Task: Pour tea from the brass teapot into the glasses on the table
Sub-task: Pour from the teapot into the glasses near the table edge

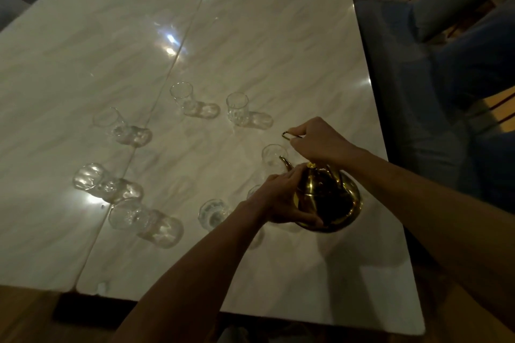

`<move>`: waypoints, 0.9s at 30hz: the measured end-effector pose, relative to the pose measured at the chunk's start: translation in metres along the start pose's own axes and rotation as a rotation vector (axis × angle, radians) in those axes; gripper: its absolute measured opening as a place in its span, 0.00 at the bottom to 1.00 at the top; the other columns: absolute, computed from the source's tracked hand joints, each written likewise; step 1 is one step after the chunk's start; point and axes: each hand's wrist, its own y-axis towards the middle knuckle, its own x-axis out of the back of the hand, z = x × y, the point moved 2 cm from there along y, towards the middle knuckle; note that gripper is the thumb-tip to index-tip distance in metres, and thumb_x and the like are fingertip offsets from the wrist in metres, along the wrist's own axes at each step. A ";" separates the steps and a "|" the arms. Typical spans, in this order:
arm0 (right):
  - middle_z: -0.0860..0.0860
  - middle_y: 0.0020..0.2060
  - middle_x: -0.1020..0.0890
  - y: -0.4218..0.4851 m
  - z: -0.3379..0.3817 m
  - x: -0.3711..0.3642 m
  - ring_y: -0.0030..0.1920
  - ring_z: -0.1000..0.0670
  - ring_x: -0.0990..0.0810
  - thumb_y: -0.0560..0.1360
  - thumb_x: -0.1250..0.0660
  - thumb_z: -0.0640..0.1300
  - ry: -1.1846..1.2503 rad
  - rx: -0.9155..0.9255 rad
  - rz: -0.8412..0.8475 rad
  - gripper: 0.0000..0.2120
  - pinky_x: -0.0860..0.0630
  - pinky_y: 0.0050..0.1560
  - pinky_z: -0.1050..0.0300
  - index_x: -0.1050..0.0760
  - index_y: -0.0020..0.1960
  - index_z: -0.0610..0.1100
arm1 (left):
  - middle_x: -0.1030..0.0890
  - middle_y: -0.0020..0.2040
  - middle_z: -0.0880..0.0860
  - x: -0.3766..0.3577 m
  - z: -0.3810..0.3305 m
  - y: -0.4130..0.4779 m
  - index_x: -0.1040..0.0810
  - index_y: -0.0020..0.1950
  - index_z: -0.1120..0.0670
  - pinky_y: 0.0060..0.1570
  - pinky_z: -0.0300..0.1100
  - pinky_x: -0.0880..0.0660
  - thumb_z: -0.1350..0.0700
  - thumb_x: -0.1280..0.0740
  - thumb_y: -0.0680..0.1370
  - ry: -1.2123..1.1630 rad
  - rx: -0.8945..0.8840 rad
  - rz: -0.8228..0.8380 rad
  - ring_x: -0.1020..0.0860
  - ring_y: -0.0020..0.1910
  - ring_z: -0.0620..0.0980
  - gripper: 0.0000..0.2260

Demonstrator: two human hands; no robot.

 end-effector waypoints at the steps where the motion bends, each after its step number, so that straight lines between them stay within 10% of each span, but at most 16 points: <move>1: 0.46 0.64 0.21 0.001 0.000 0.000 0.38 0.57 0.21 0.76 0.36 0.40 0.001 -0.001 0.001 0.22 0.26 0.37 0.62 0.26 0.69 0.43 | 0.26 0.76 0.50 0.001 -0.001 0.000 0.45 0.83 0.48 0.74 0.55 0.30 0.36 0.20 0.66 -0.003 -0.009 -0.006 0.27 0.74 0.52 0.53; 27: 0.45 0.49 0.17 -0.004 0.007 0.001 0.27 0.54 0.26 0.76 0.37 0.39 -0.022 -0.042 0.022 0.22 0.29 0.26 0.62 0.27 0.70 0.43 | 0.26 0.75 0.48 -0.002 -0.002 -0.003 0.45 0.82 0.47 0.73 0.58 0.30 0.34 0.21 0.65 -0.052 -0.061 -0.010 0.27 0.74 0.51 0.53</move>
